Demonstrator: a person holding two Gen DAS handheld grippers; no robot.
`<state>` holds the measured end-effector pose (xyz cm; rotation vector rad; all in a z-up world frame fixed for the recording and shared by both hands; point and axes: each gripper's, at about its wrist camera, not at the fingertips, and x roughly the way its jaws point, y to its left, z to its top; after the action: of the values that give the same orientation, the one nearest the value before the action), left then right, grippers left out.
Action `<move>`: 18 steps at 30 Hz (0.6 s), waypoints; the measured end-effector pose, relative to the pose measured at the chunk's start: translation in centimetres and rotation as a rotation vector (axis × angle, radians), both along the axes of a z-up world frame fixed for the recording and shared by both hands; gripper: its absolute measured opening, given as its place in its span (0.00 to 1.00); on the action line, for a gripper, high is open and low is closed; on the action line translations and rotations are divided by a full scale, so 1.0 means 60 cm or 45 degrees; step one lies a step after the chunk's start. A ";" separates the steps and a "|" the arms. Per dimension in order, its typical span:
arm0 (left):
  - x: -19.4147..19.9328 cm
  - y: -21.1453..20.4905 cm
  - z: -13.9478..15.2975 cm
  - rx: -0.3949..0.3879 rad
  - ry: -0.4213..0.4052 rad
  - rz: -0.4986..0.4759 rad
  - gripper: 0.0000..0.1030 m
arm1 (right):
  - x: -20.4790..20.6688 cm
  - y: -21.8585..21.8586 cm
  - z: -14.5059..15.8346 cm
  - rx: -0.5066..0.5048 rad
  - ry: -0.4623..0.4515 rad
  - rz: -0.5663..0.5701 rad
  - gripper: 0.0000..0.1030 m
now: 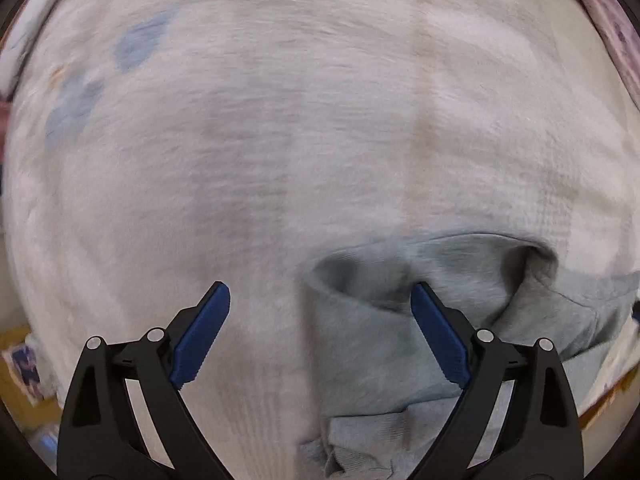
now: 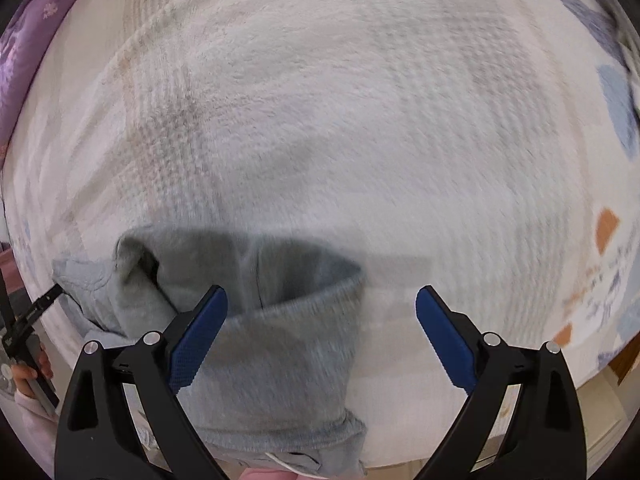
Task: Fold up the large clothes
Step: 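Move both grippers to the hoodie's folded edge, then grasp the hoodie edge with the left gripper while the right gripper grasps it too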
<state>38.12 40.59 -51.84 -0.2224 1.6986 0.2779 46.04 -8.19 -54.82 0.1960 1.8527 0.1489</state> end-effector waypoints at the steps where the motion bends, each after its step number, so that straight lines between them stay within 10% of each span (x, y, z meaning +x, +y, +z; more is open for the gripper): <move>1: 0.005 -0.004 -0.005 -0.006 0.014 -0.020 0.89 | 0.005 0.006 -0.009 0.005 0.008 0.018 0.89; 8: 0.028 -0.054 -0.021 -0.054 -0.027 -0.120 0.87 | 0.014 0.062 -0.047 0.034 0.022 0.189 0.90; 11: 0.026 -0.068 -0.021 -0.003 -0.082 -0.138 0.68 | 0.009 0.078 -0.053 -0.018 0.002 0.259 0.90; 14: 0.007 -0.090 -0.001 -0.009 -0.156 -0.094 0.10 | 0.005 0.081 -0.046 -0.060 -0.038 0.270 0.57; 16: -0.005 -0.079 0.008 -0.034 -0.177 -0.015 0.10 | -0.005 0.076 -0.036 -0.022 -0.065 0.229 0.17; 18: -0.015 -0.063 0.014 -0.072 -0.201 0.084 0.10 | -0.006 0.061 -0.025 0.055 -0.067 0.117 0.10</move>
<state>37.24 36.83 -51.00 -0.3347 1.5461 0.2548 45.67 -4.51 -56.33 0.1357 1.8077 0.2557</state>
